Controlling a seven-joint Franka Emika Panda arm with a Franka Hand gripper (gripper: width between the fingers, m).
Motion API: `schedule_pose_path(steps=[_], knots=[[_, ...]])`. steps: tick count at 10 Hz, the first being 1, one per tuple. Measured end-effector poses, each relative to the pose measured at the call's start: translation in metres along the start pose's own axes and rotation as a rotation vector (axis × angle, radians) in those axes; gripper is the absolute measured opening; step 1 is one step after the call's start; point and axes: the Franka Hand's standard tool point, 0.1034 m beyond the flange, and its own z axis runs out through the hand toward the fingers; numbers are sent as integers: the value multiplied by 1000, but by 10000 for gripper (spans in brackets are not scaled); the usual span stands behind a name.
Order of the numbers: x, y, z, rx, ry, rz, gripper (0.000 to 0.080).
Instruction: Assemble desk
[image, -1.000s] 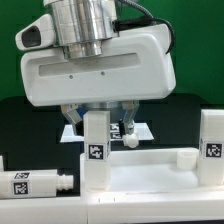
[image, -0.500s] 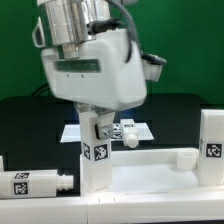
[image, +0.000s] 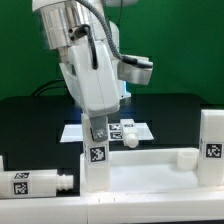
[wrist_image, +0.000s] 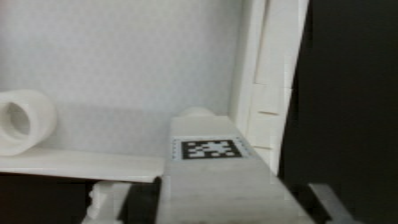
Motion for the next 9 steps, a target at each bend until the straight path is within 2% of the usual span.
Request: schedule_pose_path(steps=[1,2,3,4,5,7,9], knots=[[0,1,-1,-8,3,-175,291],[-3,1,-6,-10,8,-443,374],[-5,2,-7,-20,3,-594,374],[-7,4,-6,-43,2,-683,557],[-5,4,-6,-43,2,-743,630],[-3,4,-6,-57,13,-963,644],[2,-2,-9,-100,53,-1428,649]])
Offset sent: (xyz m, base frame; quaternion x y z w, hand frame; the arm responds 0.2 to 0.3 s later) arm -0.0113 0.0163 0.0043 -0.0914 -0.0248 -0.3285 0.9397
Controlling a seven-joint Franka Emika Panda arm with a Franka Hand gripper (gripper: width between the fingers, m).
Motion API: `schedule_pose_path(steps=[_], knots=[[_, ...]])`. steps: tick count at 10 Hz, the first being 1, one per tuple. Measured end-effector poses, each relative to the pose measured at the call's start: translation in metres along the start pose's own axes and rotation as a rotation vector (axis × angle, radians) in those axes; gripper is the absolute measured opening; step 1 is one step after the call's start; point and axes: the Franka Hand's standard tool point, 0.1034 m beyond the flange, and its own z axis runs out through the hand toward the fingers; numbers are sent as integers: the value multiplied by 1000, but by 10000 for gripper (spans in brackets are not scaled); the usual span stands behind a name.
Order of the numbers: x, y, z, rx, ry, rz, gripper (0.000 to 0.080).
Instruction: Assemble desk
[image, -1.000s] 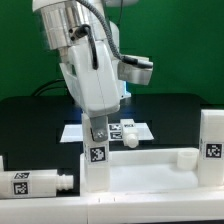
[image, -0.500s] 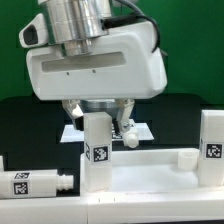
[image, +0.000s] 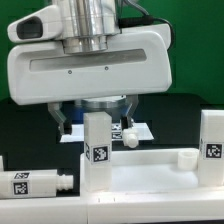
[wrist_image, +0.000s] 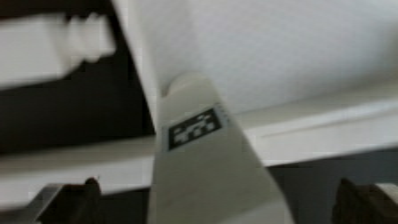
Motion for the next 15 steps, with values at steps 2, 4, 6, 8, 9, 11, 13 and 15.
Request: schedule_pose_path(steps=[2,4,6,8,9,11,13,15], knots=[[0,-1,3,-6,-5,-69,649],[0,0,3,-4,-4,1,428],[1,0,3,-5,-2,151,283],[1,0,4,-17,27,456,284],[0,0,4,-23,39,715,284],[0,5,3,-6,42,973,284],[-1,3,3,-5,41,1089,284],[-2,4,3,15,30,1358,285]])
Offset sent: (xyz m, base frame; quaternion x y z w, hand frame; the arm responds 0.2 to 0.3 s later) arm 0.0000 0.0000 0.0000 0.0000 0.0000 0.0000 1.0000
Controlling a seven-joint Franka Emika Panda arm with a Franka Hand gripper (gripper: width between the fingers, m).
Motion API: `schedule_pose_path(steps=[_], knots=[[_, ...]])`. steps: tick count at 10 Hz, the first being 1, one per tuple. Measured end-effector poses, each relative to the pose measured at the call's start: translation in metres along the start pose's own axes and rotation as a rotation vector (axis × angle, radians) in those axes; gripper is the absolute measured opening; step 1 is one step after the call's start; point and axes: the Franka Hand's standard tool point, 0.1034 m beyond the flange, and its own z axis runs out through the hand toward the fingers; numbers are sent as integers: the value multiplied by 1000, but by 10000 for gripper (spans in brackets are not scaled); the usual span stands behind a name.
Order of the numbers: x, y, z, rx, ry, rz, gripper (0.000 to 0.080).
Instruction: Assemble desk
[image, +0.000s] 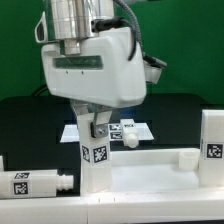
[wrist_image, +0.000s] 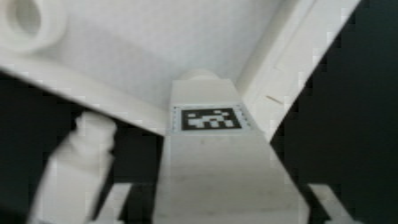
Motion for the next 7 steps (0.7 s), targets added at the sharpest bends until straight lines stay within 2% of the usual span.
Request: schedule_pose_path(steps=[2,4,5,6,7], knots=[[-3,0,2,28,-58,468,285],[-5,0,2,33,-65,501,300],[-6,1,3,29,-62,417,300],[-10,0,4,29,-63,247,491],[-16,0,6,32,-66,50,598]])
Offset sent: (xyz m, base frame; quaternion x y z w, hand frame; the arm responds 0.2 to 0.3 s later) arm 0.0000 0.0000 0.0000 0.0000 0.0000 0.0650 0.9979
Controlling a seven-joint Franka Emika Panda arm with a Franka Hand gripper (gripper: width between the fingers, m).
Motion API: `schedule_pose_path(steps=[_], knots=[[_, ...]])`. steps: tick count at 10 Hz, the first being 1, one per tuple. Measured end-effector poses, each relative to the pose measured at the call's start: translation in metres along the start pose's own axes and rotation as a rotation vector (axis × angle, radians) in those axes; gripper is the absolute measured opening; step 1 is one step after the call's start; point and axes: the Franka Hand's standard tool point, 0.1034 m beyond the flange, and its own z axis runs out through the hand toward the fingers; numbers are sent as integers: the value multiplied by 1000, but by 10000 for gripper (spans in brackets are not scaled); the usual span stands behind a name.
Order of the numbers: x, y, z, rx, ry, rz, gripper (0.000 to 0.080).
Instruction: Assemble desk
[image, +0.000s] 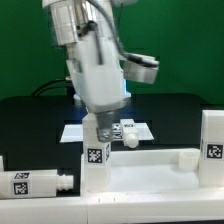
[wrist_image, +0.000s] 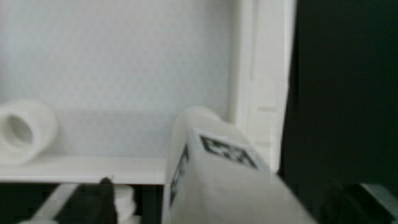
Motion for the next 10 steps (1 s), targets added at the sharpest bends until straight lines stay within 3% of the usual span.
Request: schedule_pose_path(steps=[1,4,5,7,8,9,10], knots=[[-6,2,1,-20,-28,-231,634],[-4,2,0,-15,-28,-428,648],[-1,1,-1,-30,-23,-587,648],[1,-4,-4,-87,14,-936,648],[1,-3,-4,-82,12,-898,622],[2,-3,-4,-82,13,-897,450],[2,-3,-4,-82,12,-895,450]])
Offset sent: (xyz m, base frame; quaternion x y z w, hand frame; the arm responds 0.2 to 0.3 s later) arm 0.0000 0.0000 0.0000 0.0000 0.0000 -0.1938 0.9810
